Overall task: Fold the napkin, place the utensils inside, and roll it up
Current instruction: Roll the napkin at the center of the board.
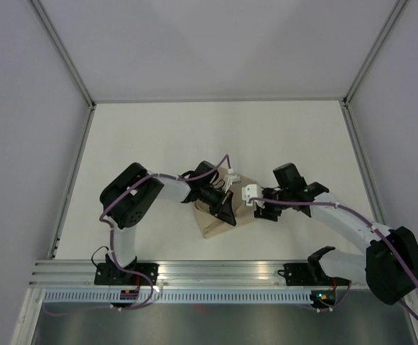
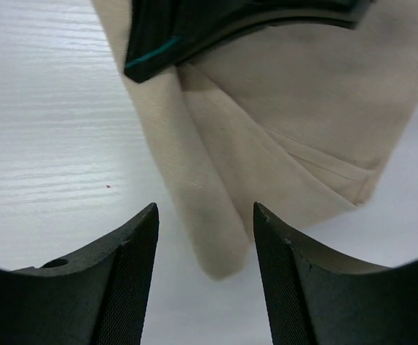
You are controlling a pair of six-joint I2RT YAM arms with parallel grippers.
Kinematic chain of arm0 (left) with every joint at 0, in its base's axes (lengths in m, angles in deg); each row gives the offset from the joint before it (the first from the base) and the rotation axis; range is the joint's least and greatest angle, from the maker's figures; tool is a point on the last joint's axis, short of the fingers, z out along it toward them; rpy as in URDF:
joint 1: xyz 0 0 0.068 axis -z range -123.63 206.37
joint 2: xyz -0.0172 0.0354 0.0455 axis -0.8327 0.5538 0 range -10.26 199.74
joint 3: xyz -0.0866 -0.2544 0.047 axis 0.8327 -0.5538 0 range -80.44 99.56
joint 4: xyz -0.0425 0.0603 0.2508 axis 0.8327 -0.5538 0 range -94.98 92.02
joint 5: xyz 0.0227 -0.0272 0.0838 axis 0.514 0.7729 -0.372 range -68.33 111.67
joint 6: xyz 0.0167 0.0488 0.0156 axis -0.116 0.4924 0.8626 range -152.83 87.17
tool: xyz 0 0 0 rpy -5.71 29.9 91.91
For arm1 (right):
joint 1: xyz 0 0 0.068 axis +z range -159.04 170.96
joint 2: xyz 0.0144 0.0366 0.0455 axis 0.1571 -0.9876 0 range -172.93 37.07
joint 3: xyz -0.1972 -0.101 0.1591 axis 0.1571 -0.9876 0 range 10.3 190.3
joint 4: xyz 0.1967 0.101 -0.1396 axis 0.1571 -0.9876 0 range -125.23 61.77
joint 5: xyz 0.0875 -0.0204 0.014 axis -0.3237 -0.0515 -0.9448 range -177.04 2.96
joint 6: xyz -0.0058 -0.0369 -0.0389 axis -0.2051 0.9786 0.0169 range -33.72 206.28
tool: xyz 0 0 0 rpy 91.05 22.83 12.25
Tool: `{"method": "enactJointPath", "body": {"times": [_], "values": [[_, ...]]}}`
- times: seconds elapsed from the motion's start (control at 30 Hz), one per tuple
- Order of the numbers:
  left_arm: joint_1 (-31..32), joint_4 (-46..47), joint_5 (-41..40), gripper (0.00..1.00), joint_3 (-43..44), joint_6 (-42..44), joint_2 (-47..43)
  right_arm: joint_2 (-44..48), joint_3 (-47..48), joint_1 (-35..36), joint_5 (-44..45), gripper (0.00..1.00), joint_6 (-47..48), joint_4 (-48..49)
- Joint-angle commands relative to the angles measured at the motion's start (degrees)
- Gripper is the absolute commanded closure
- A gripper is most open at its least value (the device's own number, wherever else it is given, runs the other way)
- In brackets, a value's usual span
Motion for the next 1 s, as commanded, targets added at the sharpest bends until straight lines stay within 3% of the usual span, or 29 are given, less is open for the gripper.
{"method": "enactJointPath", "body": {"times": [0.0, 0.13, 0.33, 0.43, 0.53, 0.73, 0.97], "values": [[-0.7, 3.6, 4.0, 0.98, -1.2, -2.2, 1.8, 3.0, -5.2, 5.2, 4.3, 0.38, 3.5, 8.9], [-0.8, 3.6, 4.5, 0.98, -0.6, -2.2, 2.8, 3.3, -8.8, 11.1, 8.5, 0.38, 4.0, 13.3], [-1.4, 2.3, 4.5, 0.98, 0.0, -1.6, 3.1, 1.4, -10.4, 13.1, 10.3, 0.40, 4.4, 17.3], [-1.6, 2.1, 4.8, 0.98, 0.2, -1.4, 3.1, -1.3, -10.2, 13.8, 11.4, 0.49, 4.2, 18.2], [-1.7, 1.2, 4.8, 0.98, 0.8, -0.7, 2.9, -4.0, -9.8, 13.9, 11.8, 0.65, 4.3, 18.6], [-2.4, -0.1, 3.0, 0.98, 1.3, 0.7, 1.8, -9.0, -6.1, 13.8, 11.4, 0.83, 5.1, 11.3], [-3.3, -0.6, -13.1, 0.90, 0.8, 1.5, -5.9, -17.3, 4.0, 13.3, 12.0, 0.91, 2.2, -4.8]]}}
